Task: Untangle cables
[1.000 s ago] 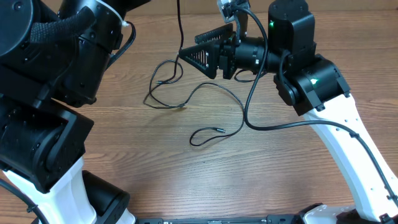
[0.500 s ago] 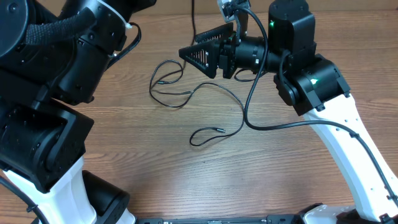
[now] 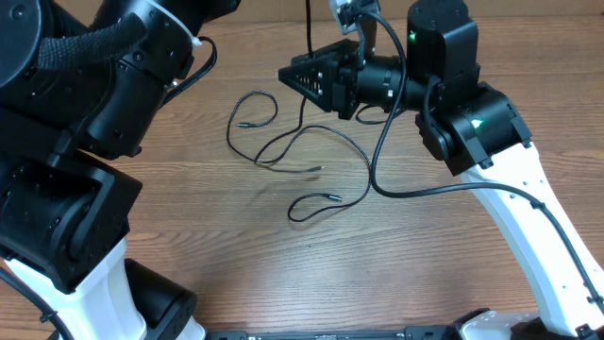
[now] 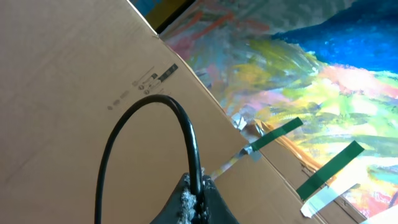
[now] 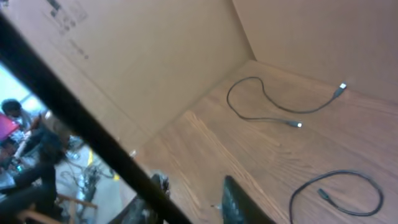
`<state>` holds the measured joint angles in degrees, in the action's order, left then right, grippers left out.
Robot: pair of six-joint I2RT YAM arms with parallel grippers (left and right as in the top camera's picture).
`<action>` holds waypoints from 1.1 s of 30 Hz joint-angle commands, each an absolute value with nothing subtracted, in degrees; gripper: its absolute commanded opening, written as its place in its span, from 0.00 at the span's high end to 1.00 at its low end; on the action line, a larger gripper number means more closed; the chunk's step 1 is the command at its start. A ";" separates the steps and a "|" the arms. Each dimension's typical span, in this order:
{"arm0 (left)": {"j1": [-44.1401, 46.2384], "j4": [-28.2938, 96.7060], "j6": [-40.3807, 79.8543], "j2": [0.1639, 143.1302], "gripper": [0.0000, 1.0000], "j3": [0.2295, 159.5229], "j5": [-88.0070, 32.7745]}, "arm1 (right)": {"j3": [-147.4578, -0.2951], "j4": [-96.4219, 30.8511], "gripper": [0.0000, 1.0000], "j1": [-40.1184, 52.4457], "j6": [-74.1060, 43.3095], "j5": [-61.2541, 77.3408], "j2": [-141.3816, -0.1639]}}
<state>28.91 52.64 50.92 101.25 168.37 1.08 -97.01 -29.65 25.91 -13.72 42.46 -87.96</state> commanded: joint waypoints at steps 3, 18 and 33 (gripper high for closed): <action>29.26 52.49 48.51 100.60 0.96 168.92 6.57 | -97.51 -30.74 0.96 25.93 -14.04 42.04 -87.13; 29.26 62.46 35.27 101.25 0.69 168.86 20.62 | -97.51 -30.76 0.96 25.93 -24.51 48.16 -87.13; 29.28 82.30 23.57 101.65 0.34 168.86 20.71 | -97.51 -43.05 0.96 25.93 -20.62 42.76 -87.13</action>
<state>28.91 79.33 26.79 101.25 168.37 20.23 -97.01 -42.74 25.91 -23.35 43.99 -87.96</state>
